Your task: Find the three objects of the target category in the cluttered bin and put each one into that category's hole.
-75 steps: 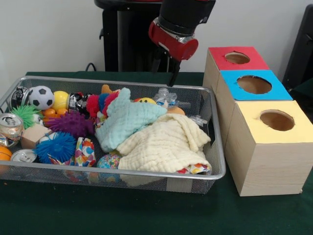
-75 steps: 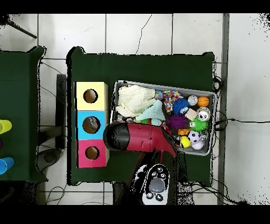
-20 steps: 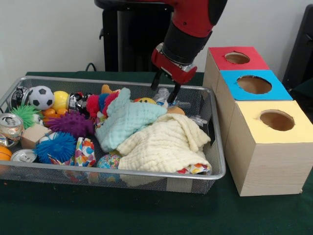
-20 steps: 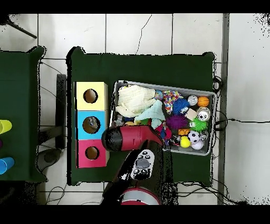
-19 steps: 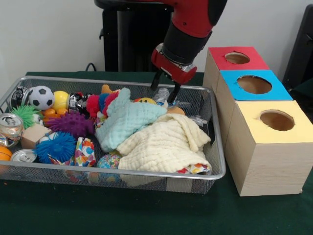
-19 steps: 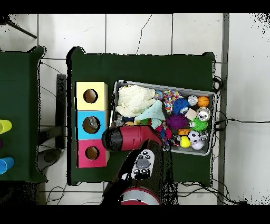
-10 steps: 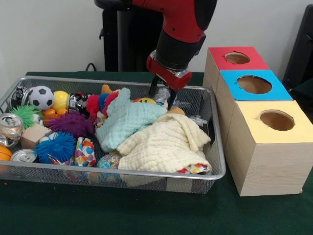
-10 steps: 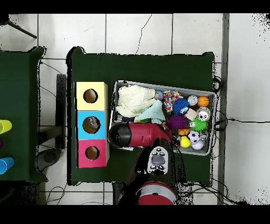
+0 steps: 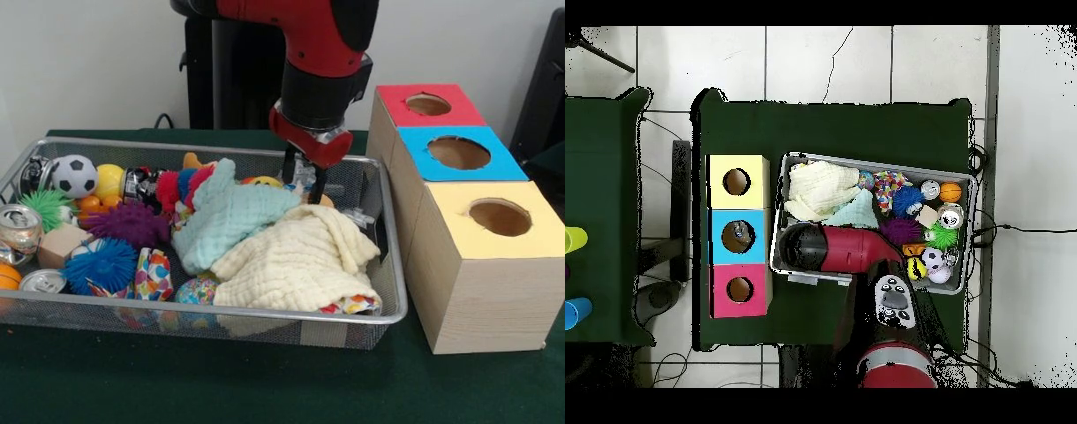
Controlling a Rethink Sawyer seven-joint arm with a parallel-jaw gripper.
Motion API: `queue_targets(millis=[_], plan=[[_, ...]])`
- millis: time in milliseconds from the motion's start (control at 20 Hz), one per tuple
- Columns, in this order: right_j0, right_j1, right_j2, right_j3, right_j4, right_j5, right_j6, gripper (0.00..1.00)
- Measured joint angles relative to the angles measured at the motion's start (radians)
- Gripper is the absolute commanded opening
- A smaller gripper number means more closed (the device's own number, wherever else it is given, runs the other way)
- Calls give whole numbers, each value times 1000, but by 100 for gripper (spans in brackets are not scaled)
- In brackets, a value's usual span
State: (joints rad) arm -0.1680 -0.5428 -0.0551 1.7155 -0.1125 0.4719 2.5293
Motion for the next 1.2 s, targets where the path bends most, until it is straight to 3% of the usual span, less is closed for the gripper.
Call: queue_targets(millis=[650,1200], plan=[[4,-64,35,4,14,71,0,100],[83,-44,-33,4,14,86,0,100]])
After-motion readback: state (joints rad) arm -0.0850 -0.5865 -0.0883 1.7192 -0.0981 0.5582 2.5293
